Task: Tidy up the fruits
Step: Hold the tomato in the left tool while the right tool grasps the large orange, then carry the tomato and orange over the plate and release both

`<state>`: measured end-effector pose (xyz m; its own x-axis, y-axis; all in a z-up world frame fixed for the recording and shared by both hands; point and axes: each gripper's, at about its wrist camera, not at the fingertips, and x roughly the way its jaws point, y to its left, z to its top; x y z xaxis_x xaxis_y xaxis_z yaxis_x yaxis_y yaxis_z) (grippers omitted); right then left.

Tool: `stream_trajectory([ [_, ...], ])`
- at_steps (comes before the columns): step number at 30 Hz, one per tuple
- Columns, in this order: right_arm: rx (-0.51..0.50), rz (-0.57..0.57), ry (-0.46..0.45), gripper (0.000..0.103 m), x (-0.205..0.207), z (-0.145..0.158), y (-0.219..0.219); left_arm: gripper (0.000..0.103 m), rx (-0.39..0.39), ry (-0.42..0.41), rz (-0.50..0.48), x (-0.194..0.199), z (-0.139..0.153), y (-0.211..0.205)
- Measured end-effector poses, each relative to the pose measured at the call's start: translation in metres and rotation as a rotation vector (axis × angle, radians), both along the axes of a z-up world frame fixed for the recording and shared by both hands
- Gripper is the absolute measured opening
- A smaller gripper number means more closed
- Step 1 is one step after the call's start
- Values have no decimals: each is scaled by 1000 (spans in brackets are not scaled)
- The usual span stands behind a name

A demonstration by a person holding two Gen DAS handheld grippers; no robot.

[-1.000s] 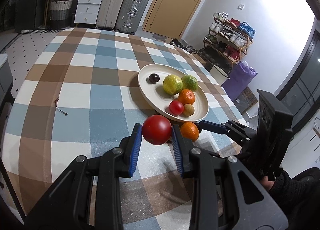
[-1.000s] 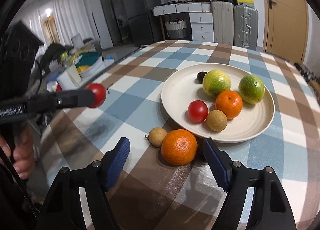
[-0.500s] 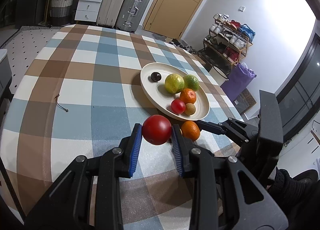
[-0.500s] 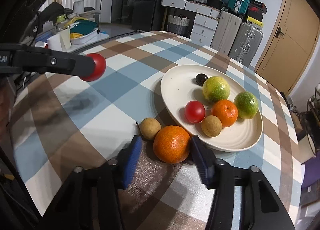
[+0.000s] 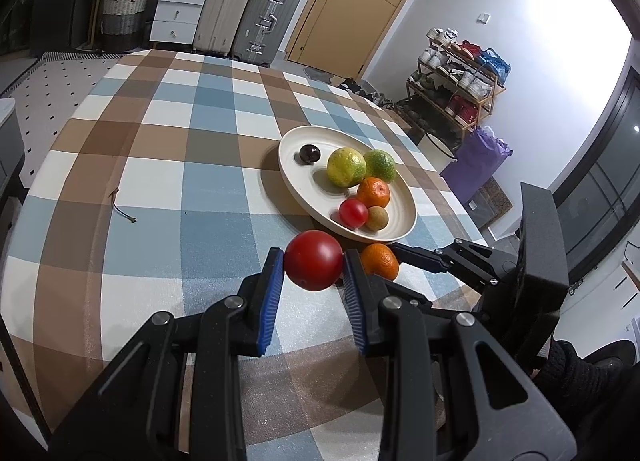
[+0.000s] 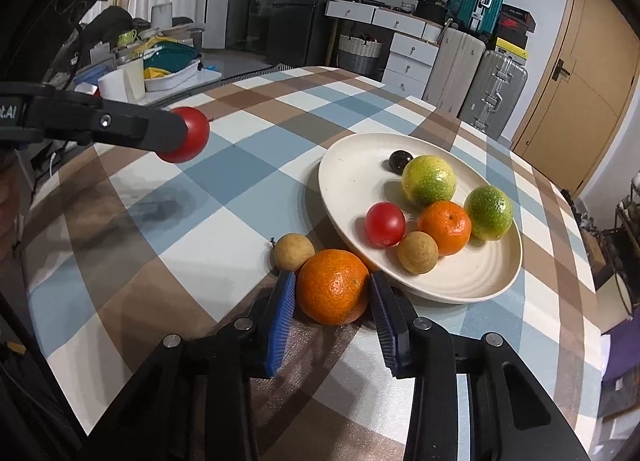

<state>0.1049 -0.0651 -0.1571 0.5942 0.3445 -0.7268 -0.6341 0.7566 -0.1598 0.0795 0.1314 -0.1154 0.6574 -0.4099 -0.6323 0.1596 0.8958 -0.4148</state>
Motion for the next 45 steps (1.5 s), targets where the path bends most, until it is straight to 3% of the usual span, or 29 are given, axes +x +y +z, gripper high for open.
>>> stream_trajectory([
  [19, 161, -24, -11, 38, -10, 16, -30, 27, 33, 1, -17, 2, 12, -22],
  [30, 410, -45, 89, 38, -3, 30, -66, 27, 49, -3, -34, 20, 21, -42],
  [36, 594, -49, 164, 38, 12, 40, -93, 27, 52, -8, -51, 37, 23, -54],
  [45, 672, -47, 138, 38, 38, 70, -111, 27, 66, -15, -54, 81, 32, -67],
])
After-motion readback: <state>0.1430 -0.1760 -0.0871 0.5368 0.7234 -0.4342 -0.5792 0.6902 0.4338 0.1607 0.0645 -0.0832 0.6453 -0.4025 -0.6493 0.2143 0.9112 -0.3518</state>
